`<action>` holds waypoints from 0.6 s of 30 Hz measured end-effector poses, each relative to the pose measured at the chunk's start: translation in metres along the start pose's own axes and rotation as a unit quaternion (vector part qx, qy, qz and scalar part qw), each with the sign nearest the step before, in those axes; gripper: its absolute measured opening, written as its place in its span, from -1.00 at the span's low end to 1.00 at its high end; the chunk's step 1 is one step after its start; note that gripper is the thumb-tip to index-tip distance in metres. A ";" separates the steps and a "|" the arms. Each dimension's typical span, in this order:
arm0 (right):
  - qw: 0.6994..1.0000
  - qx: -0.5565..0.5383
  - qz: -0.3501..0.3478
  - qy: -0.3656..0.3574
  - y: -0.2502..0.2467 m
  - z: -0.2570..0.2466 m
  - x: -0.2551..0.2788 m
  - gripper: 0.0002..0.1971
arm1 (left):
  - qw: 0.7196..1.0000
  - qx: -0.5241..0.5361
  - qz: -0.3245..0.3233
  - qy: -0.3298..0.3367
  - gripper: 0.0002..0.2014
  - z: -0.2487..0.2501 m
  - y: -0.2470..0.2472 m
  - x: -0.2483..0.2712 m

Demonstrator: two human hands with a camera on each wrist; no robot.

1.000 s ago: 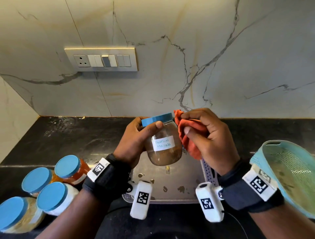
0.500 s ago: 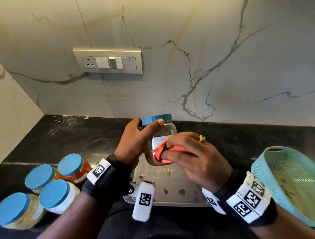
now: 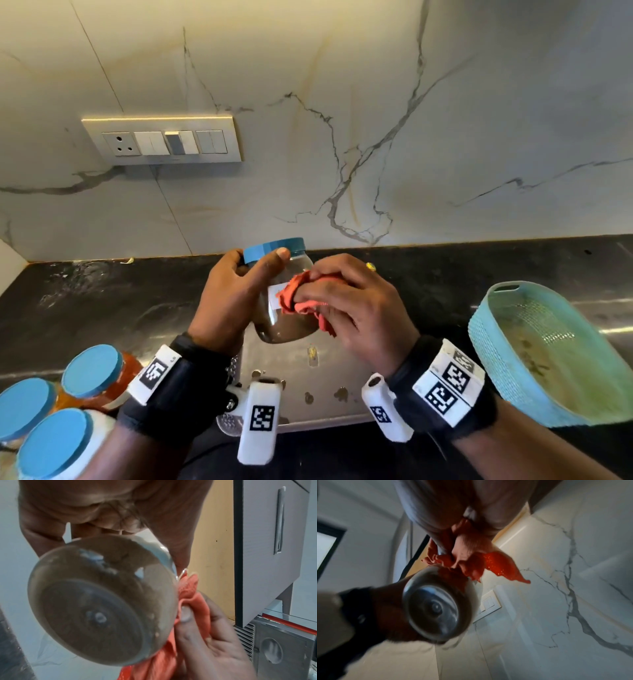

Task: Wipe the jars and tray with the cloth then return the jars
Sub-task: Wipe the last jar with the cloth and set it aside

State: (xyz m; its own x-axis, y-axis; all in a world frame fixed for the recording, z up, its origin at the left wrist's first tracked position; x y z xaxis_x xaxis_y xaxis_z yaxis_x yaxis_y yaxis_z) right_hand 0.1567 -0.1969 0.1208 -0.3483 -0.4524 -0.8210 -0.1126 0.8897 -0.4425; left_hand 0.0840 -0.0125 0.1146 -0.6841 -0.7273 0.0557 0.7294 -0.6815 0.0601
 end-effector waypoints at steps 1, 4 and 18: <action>0.999 -0.007 0.021 0.030 0.002 0.003 -0.006 -0.79 | 1.000 0.003 -0.002 -0.001 -0.23 0.001 0.001 0.001; 0.995 -0.013 0.063 0.081 0.007 0.002 -0.016 -0.79 | 1.000 0.011 -0.004 0.000 -0.31 0.004 0.004 0.001; 0.987 -0.067 0.092 0.109 -0.002 0.005 -0.030 -0.86 | 0.997 0.050 -0.050 0.021 -0.37 0.015 0.009 -0.003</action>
State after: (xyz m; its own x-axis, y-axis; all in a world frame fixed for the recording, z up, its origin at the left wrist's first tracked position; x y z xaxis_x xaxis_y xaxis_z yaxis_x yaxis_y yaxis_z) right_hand 0.1720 -0.1852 0.1447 -0.5656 -0.2705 -0.7791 -0.1454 0.9626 -0.2287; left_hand 0.0929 -0.0150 0.1296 -0.7510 -0.6603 0.0028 0.6518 -0.7406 0.1633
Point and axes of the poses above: each hand's wrist, its own x-axis away from the middle knuckle, its own y-axis out of the palm, z = x × y, the point moved 1 cm from there along -x, towards the middle knuckle, and after that the axes turned 15 degrees about z, right-handed, at the moved point
